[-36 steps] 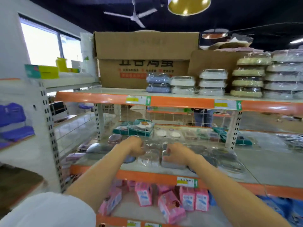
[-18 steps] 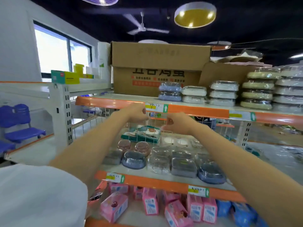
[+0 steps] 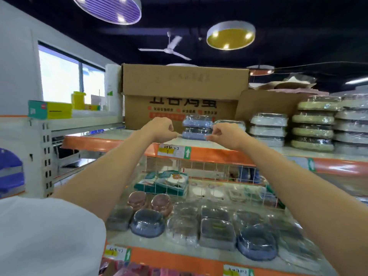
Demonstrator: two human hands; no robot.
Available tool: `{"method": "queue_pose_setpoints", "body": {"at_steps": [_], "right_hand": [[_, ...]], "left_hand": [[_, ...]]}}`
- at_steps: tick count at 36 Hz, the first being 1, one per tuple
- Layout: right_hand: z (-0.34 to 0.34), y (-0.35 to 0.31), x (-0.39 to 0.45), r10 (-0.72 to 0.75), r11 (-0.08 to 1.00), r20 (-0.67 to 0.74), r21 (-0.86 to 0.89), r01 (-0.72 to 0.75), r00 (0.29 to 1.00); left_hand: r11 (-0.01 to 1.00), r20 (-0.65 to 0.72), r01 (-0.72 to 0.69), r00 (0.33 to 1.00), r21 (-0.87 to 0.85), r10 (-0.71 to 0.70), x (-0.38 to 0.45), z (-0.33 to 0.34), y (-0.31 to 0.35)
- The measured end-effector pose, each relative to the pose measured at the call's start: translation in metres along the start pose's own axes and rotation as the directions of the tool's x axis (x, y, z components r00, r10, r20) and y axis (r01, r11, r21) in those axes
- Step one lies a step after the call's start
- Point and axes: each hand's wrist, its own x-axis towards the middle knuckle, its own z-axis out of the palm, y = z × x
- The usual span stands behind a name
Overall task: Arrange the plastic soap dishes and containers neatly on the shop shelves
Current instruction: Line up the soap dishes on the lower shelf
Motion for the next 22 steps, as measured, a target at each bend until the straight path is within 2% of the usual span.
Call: {"method": "queue_pose_setpoints", "body": {"at_steps": [10, 22], "right_hand": [[-0.007, 0.074, 0.042, 0.143, 0.99, 0.005, -0.021, -0.142, 0.99], [-0.012, 0.139, 0.103, 0.338, 0.941, -0.031, 0.044, -0.336, 0.941]], "left_hand": [[0.987, 0.029, 0.093, 0.995, -0.134, -0.09, 0.067, 0.02, 0.012], [0.979, 0.076, 0.134, 0.989, -0.153, -0.124, 0.155, 0.037, 0.011]]}}
